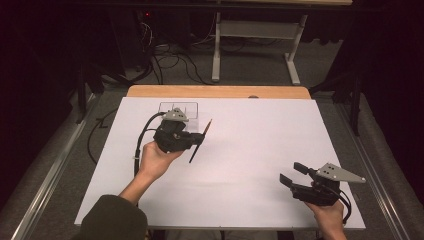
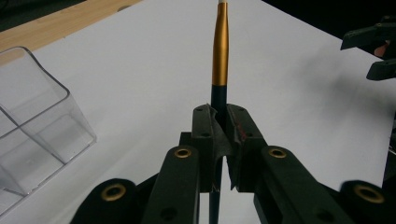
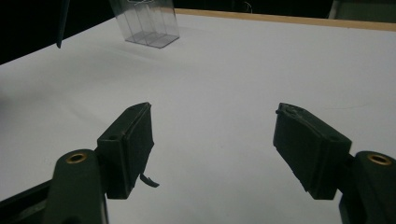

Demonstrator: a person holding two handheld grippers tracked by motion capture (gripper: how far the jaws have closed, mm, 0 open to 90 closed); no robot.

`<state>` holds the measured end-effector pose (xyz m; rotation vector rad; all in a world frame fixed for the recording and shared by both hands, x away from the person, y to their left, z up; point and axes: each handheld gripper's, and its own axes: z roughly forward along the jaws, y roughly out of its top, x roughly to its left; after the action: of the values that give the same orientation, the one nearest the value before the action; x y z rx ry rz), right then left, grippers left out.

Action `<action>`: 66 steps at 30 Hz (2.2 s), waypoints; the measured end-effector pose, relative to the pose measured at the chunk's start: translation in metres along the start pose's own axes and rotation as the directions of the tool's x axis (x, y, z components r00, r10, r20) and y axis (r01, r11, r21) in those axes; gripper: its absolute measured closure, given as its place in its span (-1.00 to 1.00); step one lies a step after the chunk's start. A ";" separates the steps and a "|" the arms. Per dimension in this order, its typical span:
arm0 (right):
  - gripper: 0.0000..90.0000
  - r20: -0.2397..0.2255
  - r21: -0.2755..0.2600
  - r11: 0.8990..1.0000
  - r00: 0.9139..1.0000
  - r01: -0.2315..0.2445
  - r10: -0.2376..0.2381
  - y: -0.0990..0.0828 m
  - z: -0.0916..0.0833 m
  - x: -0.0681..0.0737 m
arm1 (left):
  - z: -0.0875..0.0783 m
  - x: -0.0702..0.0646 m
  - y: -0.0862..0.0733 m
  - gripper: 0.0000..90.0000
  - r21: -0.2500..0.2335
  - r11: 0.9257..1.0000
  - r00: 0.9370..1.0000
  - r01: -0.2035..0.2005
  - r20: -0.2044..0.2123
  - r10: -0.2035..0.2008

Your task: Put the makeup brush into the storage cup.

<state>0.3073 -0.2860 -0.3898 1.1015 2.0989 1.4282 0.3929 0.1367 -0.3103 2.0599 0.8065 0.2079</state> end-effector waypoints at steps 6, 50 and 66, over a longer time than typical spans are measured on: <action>-0.33 0.000 -0.001 1.000 1.000 0.003 -0.003 0.000 0.000 0.001 | -0.002 0.002 0.001 0.83 -0.013 1.000 1.000 0.004 -0.009 -0.004; -0.34 -0.001 -0.007 1.000 1.000 -0.009 0.009 0.000 -0.001 -0.001 | -0.019 0.020 0.011 0.83 -0.119 0.992 0.995 0.046 -0.078 -0.056; -0.34 -0.002 -0.008 1.000 1.000 -0.009 0.009 0.000 -0.001 0.000 | -0.021 0.025 0.015 0.83 -0.135 0.990 0.993 0.051 -0.099 -0.065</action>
<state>0.3072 -0.2868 -0.3892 1.1086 2.0905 1.4413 0.4101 0.1606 -0.2899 1.9114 0.8912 0.3290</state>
